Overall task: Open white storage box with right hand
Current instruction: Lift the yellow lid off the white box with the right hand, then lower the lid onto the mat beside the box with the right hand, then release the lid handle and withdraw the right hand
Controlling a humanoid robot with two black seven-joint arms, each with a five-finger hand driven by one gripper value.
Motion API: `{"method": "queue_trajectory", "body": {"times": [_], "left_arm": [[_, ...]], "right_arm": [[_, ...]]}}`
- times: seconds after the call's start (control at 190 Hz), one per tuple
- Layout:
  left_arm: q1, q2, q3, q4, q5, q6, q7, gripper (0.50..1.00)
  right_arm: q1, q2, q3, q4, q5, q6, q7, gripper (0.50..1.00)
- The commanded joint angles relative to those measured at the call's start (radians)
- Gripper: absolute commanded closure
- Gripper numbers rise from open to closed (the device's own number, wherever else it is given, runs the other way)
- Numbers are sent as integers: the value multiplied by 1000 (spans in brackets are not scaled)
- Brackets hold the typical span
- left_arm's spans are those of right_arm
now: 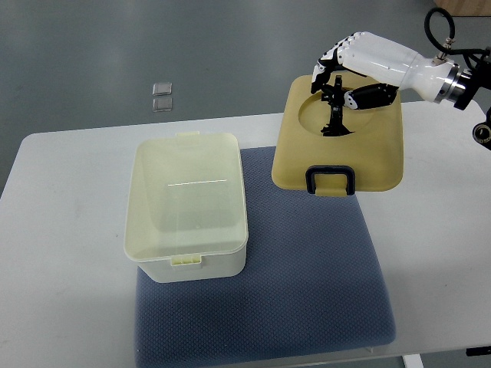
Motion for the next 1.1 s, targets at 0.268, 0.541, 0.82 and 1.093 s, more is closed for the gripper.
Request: {"method": "queue_trajectory", "body": {"times": [0.268, 0.541, 0.82, 1.093], "left_arm": [[0, 0, -1, -8, 0, 0, 18, 500], [0, 0, -1, -8, 0, 0, 18, 500], [0, 0, -1, -6, 0, 0, 18, 500], [0, 0, -1, -6, 0, 0, 18, 500]], "right_arm": [[-133, 87, -6, -142, -16, -2, 0, 1000], [-165, 193, -69, -142, -31, -5, 0, 1000], [-208, 235, -130, -140, -35, 2, 0, 579], [-178, 127, -185, -124, -54, 44, 0, 574]]}}
